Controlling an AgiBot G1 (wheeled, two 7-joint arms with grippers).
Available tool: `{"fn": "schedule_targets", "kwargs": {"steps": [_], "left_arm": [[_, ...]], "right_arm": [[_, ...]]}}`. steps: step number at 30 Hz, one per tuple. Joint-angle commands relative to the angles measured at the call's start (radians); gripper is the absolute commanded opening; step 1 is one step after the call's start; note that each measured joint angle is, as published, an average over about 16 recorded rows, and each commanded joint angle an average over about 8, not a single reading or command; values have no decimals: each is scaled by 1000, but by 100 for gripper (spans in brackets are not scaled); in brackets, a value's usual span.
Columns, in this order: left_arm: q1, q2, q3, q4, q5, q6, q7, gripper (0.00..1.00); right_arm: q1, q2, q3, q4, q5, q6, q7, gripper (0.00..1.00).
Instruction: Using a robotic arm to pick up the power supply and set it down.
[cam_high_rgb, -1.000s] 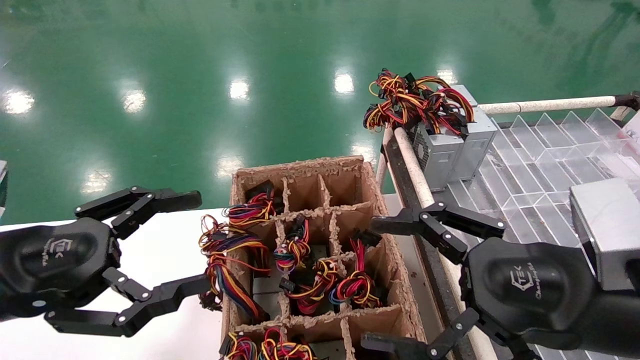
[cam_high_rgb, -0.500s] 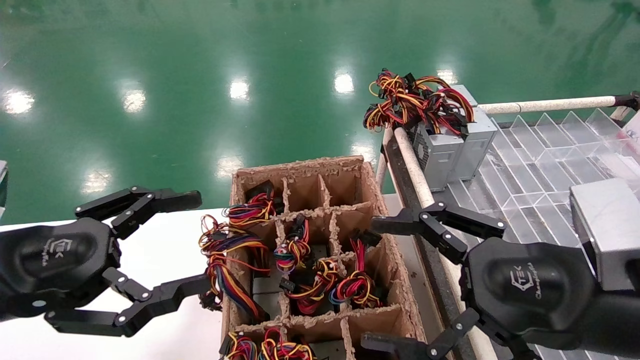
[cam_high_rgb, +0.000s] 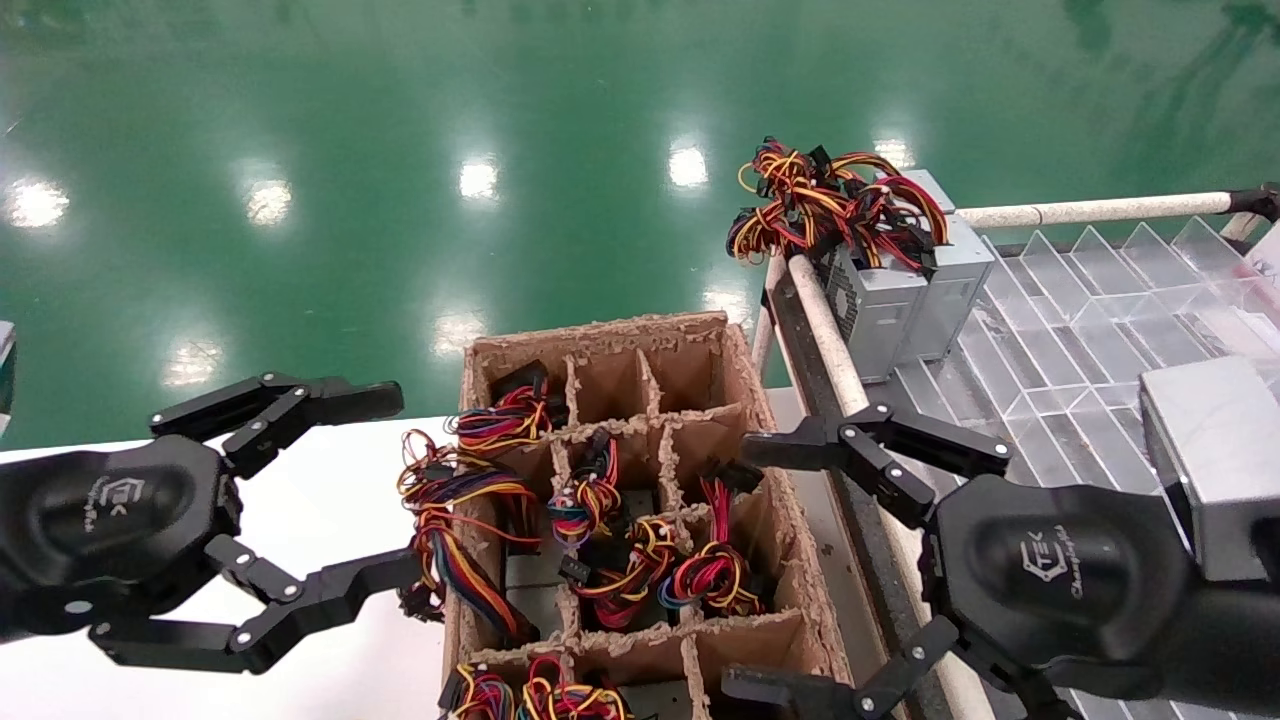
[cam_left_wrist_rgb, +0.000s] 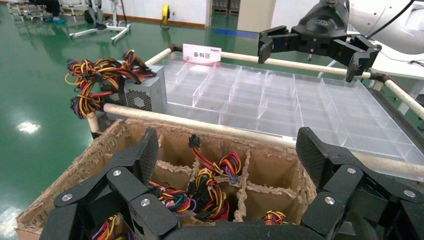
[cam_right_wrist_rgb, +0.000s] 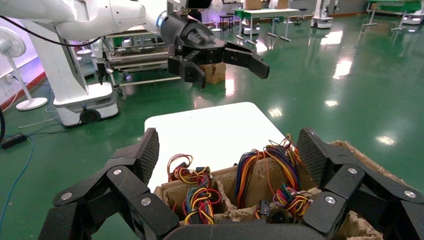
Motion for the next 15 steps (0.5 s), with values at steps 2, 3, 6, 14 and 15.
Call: {"fn": "schedule_targets", "kwargs": {"steps": [2,3,6,14,15], "left_arm": [[0,0,0,0,0,0,0,100],[0,0,0,0,0,0,0,100],[0,0,0,0,0,0,0,100],[0,0,0,0,0,0,0,100],[0,0,0,0,0,0,0,100]], "right_arm": [[0,0,0,0,0,0,0,100],[0,0,0,0,0,0,0,100],[0,0,0,0,0,0,0,100],[0,0,0,0,0,0,0,100],[0,0,0,0,0,0,0,100]]}}
